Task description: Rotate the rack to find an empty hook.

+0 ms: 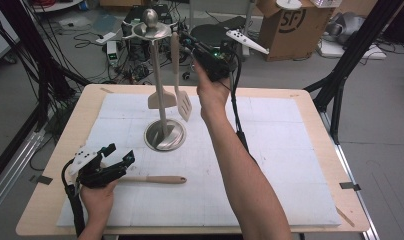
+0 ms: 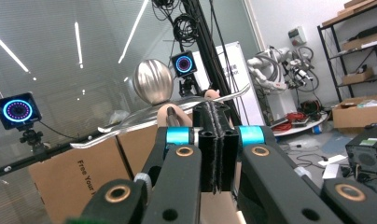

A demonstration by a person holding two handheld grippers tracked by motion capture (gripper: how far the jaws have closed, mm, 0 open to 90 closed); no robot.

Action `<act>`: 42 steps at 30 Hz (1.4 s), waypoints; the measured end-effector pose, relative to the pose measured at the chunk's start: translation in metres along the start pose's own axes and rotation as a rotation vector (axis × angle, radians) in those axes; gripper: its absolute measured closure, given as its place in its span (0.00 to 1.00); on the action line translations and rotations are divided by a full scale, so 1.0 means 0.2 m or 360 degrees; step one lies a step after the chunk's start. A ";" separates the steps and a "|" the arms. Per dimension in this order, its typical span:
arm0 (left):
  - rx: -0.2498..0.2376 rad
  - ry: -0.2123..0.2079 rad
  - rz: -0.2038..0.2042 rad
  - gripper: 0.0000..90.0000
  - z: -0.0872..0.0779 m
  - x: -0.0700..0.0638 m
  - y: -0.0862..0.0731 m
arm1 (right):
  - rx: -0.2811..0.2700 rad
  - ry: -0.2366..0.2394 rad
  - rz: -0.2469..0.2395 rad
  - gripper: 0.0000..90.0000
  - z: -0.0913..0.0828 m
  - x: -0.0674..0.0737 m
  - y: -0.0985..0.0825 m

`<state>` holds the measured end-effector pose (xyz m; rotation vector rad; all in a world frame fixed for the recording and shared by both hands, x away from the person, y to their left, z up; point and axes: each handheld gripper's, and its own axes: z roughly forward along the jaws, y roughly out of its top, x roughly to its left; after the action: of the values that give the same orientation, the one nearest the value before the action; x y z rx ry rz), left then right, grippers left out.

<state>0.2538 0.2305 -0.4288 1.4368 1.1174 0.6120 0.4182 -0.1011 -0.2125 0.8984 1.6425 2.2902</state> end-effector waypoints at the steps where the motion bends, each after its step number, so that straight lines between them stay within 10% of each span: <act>1: -0.0003 -0.0003 -0.0002 0.26 0.00 0.00 0.00 | 0.0003 0.0006 0.0016 1.00 0.00 0.00 0.00; 12: -0.0004 0.0002 0.0005 0.26 0.00 0.00 0.00 | 0.0033 0.0010 0.0024 1.00 0.03 -0.01 -0.02; 42: 0.0002 0.0015 -0.0007 0.26 -0.01 0.01 0.00 | 0.0072 0.0156 -0.0109 1.00 0.12 0.25 -0.13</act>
<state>0.2529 0.2330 -0.4297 1.4336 1.1282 0.6161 0.3867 -0.0479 -0.2116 0.7377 1.7433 2.2935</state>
